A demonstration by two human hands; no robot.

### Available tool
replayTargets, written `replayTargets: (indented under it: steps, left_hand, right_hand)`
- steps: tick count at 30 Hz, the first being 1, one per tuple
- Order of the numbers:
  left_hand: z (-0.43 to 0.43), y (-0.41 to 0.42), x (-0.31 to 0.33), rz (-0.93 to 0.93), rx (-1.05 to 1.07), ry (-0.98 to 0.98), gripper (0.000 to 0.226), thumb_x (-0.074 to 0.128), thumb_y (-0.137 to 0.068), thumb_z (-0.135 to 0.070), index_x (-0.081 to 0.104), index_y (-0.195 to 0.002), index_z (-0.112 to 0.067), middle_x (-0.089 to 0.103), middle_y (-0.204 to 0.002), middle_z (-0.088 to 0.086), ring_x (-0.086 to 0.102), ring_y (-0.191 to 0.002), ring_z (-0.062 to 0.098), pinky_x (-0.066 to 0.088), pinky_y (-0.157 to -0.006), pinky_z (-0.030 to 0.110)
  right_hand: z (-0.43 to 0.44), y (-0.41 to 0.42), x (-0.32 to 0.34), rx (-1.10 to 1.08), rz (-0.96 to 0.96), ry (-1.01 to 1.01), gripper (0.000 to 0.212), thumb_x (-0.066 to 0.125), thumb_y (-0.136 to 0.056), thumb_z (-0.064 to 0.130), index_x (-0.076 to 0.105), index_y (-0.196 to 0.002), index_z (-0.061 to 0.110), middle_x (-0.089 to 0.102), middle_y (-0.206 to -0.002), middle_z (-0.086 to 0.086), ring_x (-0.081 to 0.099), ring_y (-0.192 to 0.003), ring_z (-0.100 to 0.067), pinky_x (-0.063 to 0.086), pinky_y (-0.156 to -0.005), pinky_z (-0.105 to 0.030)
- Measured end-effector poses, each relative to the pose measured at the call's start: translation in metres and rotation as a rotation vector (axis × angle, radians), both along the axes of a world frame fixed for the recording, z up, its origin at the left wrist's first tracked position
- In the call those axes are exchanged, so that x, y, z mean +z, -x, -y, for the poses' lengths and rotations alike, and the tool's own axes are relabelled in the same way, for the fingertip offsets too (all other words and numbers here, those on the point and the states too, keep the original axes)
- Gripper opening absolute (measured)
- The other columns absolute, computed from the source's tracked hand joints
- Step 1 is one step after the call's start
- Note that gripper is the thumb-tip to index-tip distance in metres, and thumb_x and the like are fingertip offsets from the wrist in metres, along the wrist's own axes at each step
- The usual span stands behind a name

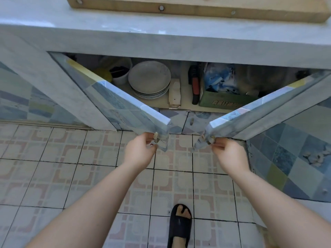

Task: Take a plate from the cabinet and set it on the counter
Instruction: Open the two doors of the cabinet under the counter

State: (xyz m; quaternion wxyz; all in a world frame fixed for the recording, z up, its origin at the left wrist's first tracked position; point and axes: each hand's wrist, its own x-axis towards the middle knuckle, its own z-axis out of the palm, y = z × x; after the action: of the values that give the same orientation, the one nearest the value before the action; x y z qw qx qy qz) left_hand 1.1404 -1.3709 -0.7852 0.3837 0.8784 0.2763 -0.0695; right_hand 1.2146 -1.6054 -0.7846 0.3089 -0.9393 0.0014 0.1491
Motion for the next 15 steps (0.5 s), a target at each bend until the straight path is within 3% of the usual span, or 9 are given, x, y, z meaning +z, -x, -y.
replayTargets:
  steps: [4,10,15]
  left_hand:
    - [-0.008,0.032,0.001,0.009,0.058,-0.045,0.027,0.062,-0.082,-0.024,0.065,-0.108,-0.018,0.070,-0.111,0.002,0.061,-0.107,0.021,0.047,-0.087,0.033]
    - [-0.024,0.078,-0.007,0.038,0.156,-0.133,0.016,0.065,-0.082,-0.029,0.064,-0.094,-0.020,0.071,-0.101,0.001,0.063,-0.099,0.024,0.045,-0.076,0.033]
    - [-0.042,0.121,-0.013,0.086,0.325,-0.155,0.007,0.065,-0.080,-0.017,0.063,-0.087,-0.019,0.073,-0.093,0.005,0.064,-0.092,0.029,0.041,-0.070,0.032]
  right_hand:
    - [0.026,0.030,0.001,-0.071,0.031,0.023,0.019,0.062,-0.083,0.019,0.073,-0.098,0.014,0.074,-0.099,-0.012,0.063,-0.099,-0.035,0.037,-0.068,-0.028]
    - [0.065,0.058,-0.007,-0.154,0.060,0.055,0.020,0.063,-0.083,0.023,0.073,-0.098,0.015,0.074,-0.097,-0.017,0.064,-0.097,-0.037,0.050,-0.078,-0.039]
    - [0.088,0.073,-0.013,-0.279,0.107,0.118,0.020,0.062,-0.083,0.021,0.074,-0.097,0.013,0.072,-0.098,-0.019,0.063,-0.093,-0.038,0.035,-0.067,-0.031]
